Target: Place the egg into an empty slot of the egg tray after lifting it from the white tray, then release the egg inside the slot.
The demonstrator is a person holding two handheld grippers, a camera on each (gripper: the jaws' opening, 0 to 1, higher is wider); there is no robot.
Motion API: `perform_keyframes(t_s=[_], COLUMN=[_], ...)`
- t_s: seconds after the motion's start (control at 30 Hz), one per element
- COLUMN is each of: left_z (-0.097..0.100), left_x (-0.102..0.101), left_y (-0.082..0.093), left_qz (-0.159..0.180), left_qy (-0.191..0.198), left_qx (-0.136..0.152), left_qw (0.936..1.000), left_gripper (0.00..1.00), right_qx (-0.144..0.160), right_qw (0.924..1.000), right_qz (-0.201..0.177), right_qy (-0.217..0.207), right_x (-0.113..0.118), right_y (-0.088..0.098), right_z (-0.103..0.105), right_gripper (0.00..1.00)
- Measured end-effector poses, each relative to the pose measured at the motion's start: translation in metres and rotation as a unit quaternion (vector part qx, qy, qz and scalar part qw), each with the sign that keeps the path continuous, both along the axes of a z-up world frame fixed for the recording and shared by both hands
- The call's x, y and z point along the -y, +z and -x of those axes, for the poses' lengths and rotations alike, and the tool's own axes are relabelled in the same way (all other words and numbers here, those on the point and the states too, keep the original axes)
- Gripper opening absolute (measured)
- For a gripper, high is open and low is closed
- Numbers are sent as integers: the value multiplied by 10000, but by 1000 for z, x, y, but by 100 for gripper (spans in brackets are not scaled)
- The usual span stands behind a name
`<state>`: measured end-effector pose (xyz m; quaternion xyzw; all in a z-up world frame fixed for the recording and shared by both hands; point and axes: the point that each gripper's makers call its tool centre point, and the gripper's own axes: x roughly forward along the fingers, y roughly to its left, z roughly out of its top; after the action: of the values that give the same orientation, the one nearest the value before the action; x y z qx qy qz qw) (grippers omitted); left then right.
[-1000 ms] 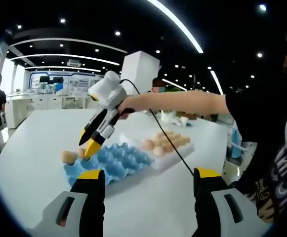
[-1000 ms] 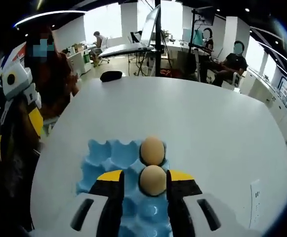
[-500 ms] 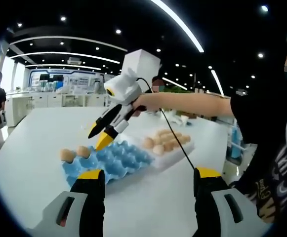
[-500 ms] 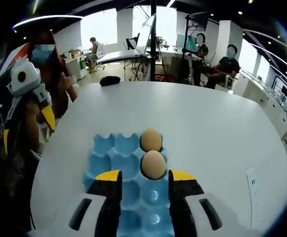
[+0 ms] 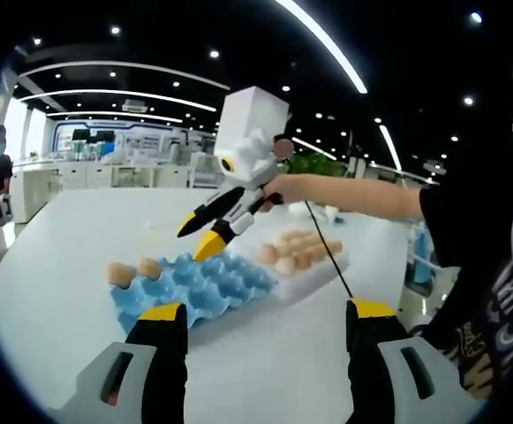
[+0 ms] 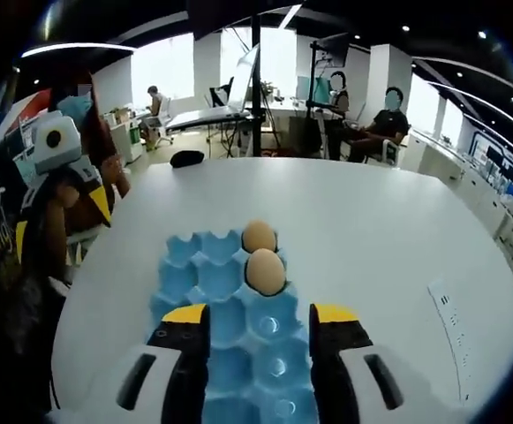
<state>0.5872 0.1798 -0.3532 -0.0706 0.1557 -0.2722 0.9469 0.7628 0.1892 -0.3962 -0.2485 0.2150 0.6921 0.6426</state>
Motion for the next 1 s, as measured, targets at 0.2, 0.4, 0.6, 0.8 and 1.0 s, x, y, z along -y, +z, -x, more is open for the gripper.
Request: perform_keyframes(t_s=[0.2, 0.4, 0.6, 0.8, 1.0], left_z=[-6, -11, -15, -18, -19], left_x=[4, 7, 13, 15, 21], left_y=[-1, -4, -7, -9, -13], left_qz=[-6, -26, -52, -58, -63], left_qy=[-56, -101, -178, -224, -266], left_qx=[-26, -95, -152, -212, -264], left_qw=[10000, 9999, 9997, 9995, 9993], left_gripper=[74, 74, 74, 74, 74], right_qx=[-62, -41, -35, 10, 36], right_qw=[9996, 9993, 9985, 9970, 9936], right_qz=[-168, -231, -369, -517, -759], right_qy=[-212, -290, -404, -584, -831], right_x=[15, 31, 42, 56, 67], right_y=[2, 3, 9, 13, 19], right_z=[-9, -9, -23, -29, -39], right_gripper=[49, 49, 51, 54, 55])
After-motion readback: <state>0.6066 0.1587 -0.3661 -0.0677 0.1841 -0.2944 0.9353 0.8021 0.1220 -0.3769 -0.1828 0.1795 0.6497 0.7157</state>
